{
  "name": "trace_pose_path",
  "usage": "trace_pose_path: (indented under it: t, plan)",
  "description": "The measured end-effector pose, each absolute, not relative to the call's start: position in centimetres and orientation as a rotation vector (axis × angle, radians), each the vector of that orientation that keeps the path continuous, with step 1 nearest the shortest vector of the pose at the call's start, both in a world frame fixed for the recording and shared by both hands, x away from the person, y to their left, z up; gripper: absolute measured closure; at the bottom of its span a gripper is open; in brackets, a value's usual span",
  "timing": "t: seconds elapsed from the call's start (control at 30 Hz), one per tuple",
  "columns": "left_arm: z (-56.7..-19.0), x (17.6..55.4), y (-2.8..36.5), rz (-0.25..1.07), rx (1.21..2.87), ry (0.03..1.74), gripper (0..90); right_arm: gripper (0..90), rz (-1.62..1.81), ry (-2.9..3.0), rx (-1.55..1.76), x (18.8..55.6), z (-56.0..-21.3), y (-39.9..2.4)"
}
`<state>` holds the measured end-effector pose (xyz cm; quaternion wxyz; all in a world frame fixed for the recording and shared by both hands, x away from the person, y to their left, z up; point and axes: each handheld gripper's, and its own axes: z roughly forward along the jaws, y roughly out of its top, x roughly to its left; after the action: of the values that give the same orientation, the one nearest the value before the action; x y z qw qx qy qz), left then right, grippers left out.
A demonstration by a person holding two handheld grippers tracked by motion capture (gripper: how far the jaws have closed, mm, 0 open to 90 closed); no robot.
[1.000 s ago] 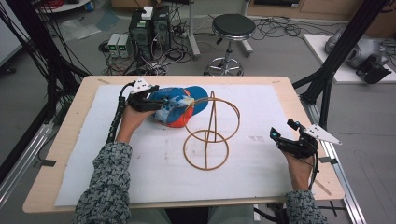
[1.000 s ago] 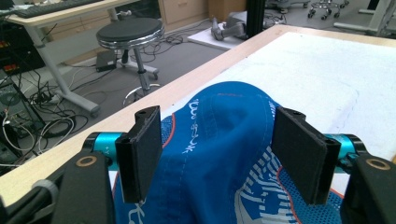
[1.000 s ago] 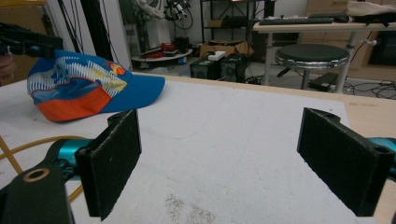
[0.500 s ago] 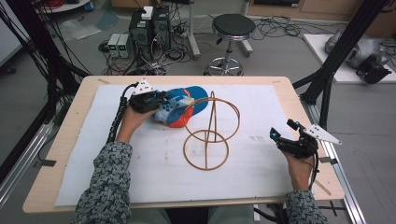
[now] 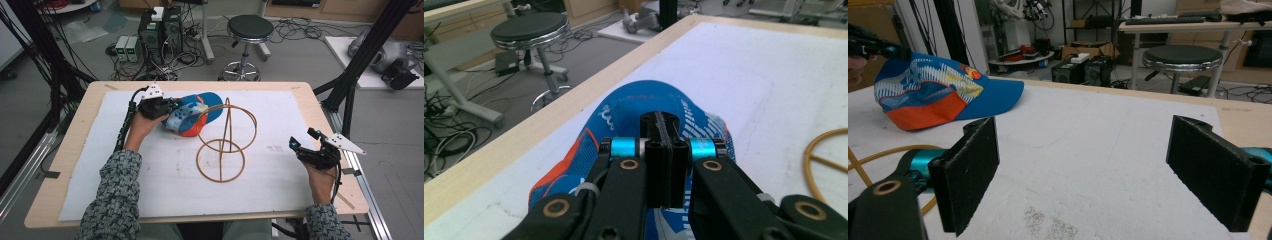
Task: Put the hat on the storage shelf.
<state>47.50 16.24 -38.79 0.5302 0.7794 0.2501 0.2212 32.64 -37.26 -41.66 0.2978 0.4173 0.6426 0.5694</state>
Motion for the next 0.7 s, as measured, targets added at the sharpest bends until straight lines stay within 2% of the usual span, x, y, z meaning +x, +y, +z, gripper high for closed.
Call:
trace_pose_path:
  t: [0.7]
  plan:
    - [-32.6,47.4,15.1,0.482,1.796,0.624,89.8,12.8,1.52,1.704,1.111,32.7,-41.7,-37.4]
